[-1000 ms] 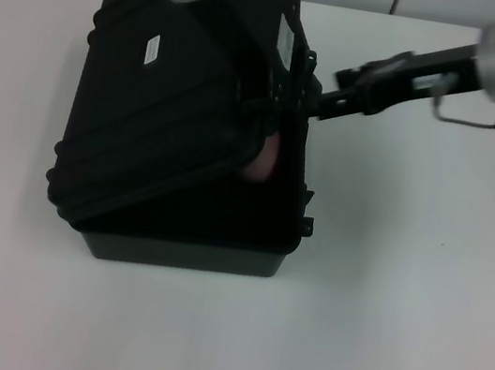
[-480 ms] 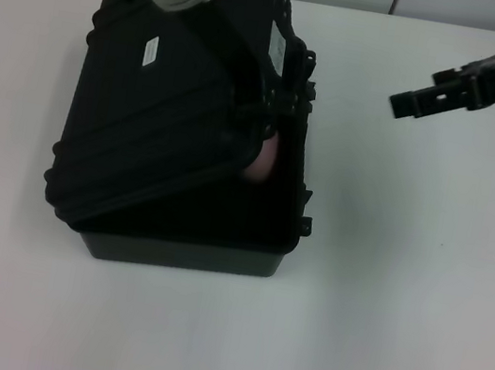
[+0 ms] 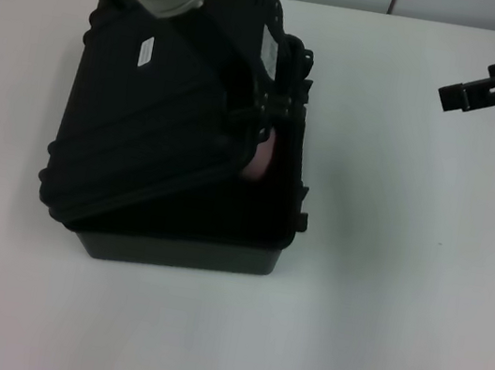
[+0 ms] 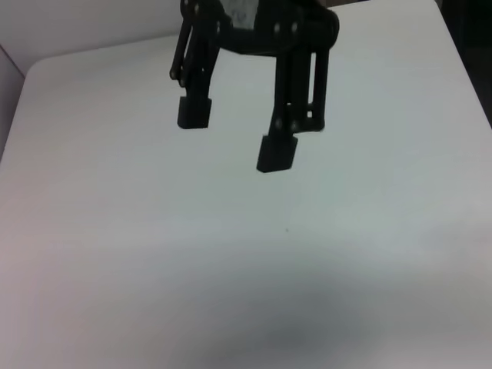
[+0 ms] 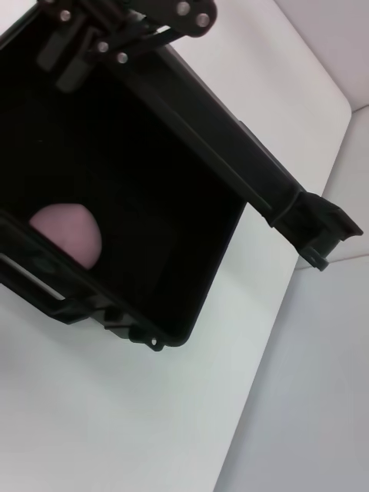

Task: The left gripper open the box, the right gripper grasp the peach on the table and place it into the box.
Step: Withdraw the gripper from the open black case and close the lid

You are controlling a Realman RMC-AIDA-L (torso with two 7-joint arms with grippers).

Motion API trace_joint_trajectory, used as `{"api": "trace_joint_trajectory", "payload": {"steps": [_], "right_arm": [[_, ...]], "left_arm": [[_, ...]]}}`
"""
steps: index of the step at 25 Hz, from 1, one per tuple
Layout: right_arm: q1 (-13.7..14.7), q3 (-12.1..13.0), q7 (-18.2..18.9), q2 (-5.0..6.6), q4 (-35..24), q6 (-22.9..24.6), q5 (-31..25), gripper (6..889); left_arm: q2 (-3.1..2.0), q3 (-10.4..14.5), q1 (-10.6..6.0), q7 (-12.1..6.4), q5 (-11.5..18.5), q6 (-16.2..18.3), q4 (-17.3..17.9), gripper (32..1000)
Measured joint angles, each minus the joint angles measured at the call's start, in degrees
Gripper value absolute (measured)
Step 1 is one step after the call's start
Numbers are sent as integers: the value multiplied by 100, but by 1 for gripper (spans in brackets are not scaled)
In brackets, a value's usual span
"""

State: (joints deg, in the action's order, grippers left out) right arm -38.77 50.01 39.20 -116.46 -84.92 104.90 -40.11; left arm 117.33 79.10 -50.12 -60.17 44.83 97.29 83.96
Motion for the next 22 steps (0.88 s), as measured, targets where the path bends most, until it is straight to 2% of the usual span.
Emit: {"api": "trace_joint_trajectory", "payload": {"steps": [9,18,22], "right_arm": [[14,0,-57,1,-66,21,-41,883],[11,0,-18,1,-27,22,-55,883],[10,0,-12,1,-22,22,-56,883]], "left_arm": [[-3,0,11,33,-9,25,-2,94],[-10,-1,-76,184,-15,75,-1,111],[-23,-19,-101,358,102,84,24,224]]}}
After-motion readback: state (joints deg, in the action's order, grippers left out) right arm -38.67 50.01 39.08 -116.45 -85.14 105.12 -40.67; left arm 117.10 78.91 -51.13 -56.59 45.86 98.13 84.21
